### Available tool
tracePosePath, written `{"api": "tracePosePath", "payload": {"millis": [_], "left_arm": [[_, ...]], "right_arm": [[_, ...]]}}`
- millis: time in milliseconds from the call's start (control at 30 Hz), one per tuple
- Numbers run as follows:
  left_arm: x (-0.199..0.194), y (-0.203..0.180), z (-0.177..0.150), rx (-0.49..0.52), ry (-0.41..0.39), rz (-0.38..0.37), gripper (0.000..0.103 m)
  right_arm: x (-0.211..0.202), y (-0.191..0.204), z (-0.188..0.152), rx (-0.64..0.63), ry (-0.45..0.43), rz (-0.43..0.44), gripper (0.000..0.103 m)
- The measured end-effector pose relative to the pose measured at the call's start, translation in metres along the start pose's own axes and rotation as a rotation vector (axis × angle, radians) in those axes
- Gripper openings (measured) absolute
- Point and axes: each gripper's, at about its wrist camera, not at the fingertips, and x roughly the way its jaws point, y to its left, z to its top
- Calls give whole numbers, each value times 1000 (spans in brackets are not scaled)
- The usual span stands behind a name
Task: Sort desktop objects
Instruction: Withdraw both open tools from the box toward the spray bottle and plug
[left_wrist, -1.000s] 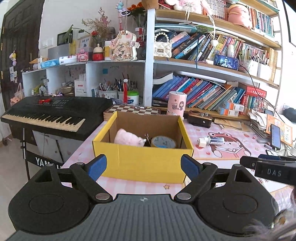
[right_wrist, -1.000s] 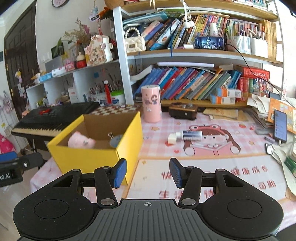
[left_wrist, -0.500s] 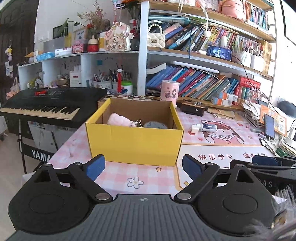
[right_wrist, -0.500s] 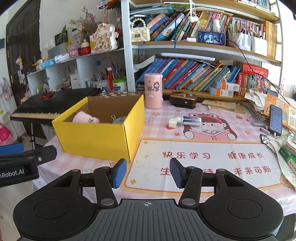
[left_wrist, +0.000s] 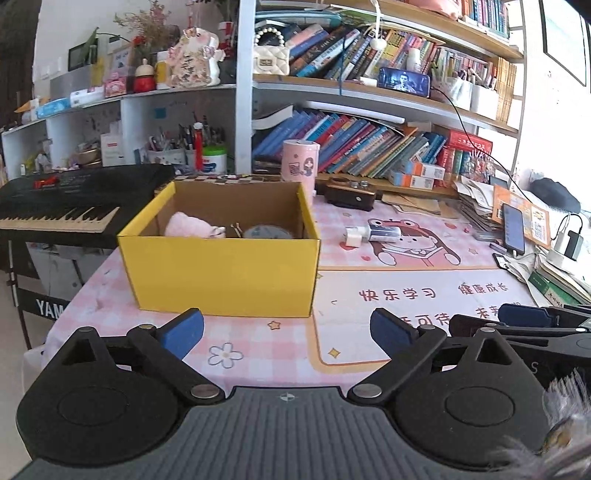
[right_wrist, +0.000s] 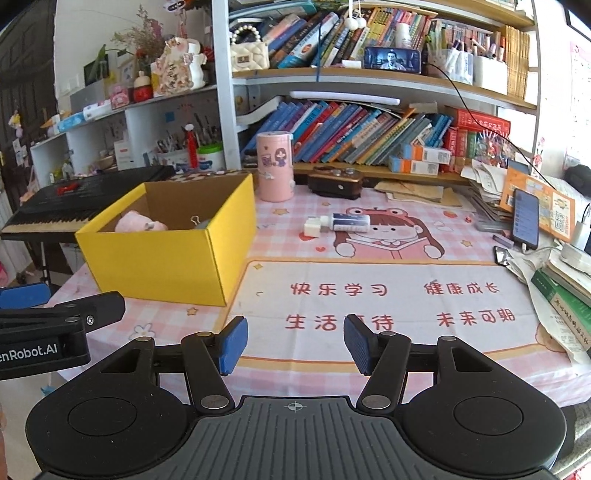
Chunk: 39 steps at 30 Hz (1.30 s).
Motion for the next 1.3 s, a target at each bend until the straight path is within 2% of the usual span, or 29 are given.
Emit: {"api": "tracePosePath", "payload": {"millis": [333, 567, 867, 1300], "left_arm": [[33, -43, 16, 48, 23, -52, 98], [64, -74, 24, 53, 62, -54, 98], [106, -110, 38, 45, 111, -23, 98], [159, -137, 63, 7, 148, 66, 97]], "right_arm": [[16, -40, 6, 41, 19, -42, 59], [38, -71, 16, 50, 59, -40, 59], [77, -110, 31, 34, 109, 2, 59], [135, -148, 55, -22, 159, 125, 59]]}}
